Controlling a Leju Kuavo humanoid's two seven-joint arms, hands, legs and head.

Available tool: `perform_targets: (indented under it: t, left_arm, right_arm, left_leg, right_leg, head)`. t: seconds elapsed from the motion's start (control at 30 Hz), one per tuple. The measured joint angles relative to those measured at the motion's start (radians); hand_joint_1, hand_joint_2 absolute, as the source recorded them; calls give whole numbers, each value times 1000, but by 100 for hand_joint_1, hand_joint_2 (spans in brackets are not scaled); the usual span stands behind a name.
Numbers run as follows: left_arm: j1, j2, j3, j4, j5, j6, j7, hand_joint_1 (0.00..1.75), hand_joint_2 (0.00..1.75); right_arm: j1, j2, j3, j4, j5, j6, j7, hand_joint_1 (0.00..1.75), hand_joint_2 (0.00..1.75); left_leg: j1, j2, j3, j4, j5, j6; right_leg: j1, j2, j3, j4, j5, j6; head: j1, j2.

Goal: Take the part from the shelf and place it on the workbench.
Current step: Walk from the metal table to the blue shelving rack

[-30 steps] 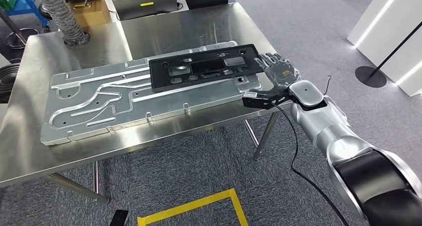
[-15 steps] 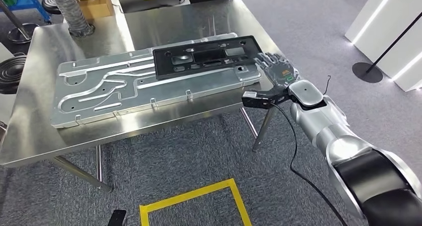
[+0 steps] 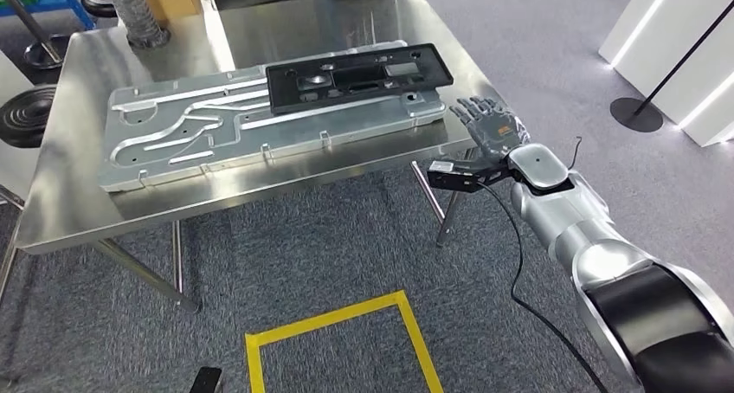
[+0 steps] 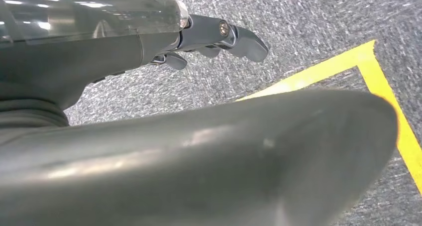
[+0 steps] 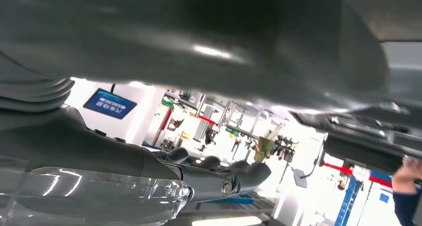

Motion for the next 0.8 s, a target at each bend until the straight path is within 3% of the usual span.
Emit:
perform_targets:
  t: [0.07,0.1,0.13,0.2,0.23,0.27,0.3,0.33,0.4,0.47,0.5,0.57,0.6,0.67,0.73,0.77,0.8]
  left_arm:
    - [1,1,0,0,0,0,2,0,0]
    - [0,1,0,0,0,0,3,0,0]
    - [-1,1,0,0,0,0,3,0,0]
    - [-1,1,0,0,0,0,3,0,0]
    - [0,1,0,0,0,0,3,0,0]
    - [0,2,0,0,0,0,3,0,0]
    - [0,2,0,0,0,0,3,0,0]
    - [0,2,0,0,0,0,3,0,0]
    - [0,2,0,0,0,0,3,0,0]
    - [0,2,0,0,0,0,3,0,0]
    - [1,2,0,0,0,0,3,0,0]
    - [4,2,0,0,1,0,3,0,0]
    - [6,3,0,0,1,1,3,0,0]
    - [9,3,0,0,4,1,3,0,0]
    - [10,4,0,0,8,2,2,0,0]
    - [10,5,0,0,9,2,0,0,0]
    - [11,5,0,0,10,3,-2,0,0]
  right_arm:
    - [2,-2,-2,0,0,-1,0,0,0]
    - [4,-4,-3,0,0,-2,0,0,0]
    - [5,-7,-4,1,-1,-3,0,0,0]
    - [9,-12,-8,1,-2,-4,0,0,0]
    - [12,-13,-10,2,-3,-4,1,0,0]
    - [17,-14,-11,2,-4,-4,3,0,0]
    - [21,-14,-12,3,-4,-4,6,0,0]
    - [25,-14,-13,3,-4,-4,10,0,0]
    - [26,-15,-16,3,-4,-4,17,0,0]
    - [25,-18,-19,1,-5,-5,25,0,0]
    - [25,-19,-21,1,-6,-5,29,0,0]
    - [27,-22,-27,0,-7,-6,37,0,0]
    - [28,-23,-31,1,-9,-6,40,0,0]
    - [30,-25,-42,1,-18,-9,45,0,0]
    - [37,-32,-61,1,-31,-17,47,0,0]
    - [43,-38,-72,1,-38,-22,47,0,0]
    - [52,-45,-83,2,-46,-27,45,0,0]
  left_leg:
    - [1,2,-11,-7,15,15]
    - [2,4,-16,-9,26,22]
    - [4,5,-25,-12,38,29]
    - [5,6,-50,-13,61,37]
    - [5,6,-65,-12,72,37]
    - [5,6,-79,-10,82,36]
    - [5,6,-93,-8,92,35]
    - [5,7,-107,-6,101,33]
    - [4,6,-131,-1,117,26]
    - [3,6,-143,0,133,16]
    - [3,6,-146,-2,142,10]
    - [5,5,-151,-7,154,-3]
    - [6,5,-157,2,141,-8]
    - [7,5,-185,74,61,-15]
    - [7,5,-219,208,-31,-20]
    - [7,5,-227,263,-49,-22]
    - [7,5,-220,291,-43,-23]
  right_leg:
    - [-2,1,-4,0,7,12]
    - [-4,2,-10,12,-11,18]
    - [-6,3,-21,43,-48,24]
    - [-10,5,-54,161,-150,35]
    - [-12,5,-68,226,-186,40]
    - [-14,5,-71,271,-197,43]
    - [-16,5,-60,285,-187,45]
    - [-17,5,-31,264,-163,45]
    - [-17,5,67,140,-130,39]
    - [-12,5,145,21,-140,27]
    - [-8,5,158,-6,-147,20]
    - [-7,3,151,-18,-134,5]
    - [-8,2,144,-21,-123,-3]
    - [-11,-1,124,-26,-100,-16]
    - [-10,-1,95,-25,-77,-21]
    - [-9,-1,80,-24,-66,-21]
    - [-9,-1,65,-23,-55,-19]
  head:
    - [0,0]
    - [0,0]
    - [0,0]
    - [0,0]
    - [0,0]
    - [0,0]
    - [0,0]
    - [0,0]
    - [0,0]
    - [0,0]
    - [0,0]
    - [0,0]
    - [0,0]
    - [0,0]
    - [0,0]
    - [0,0]
    - [0,0]
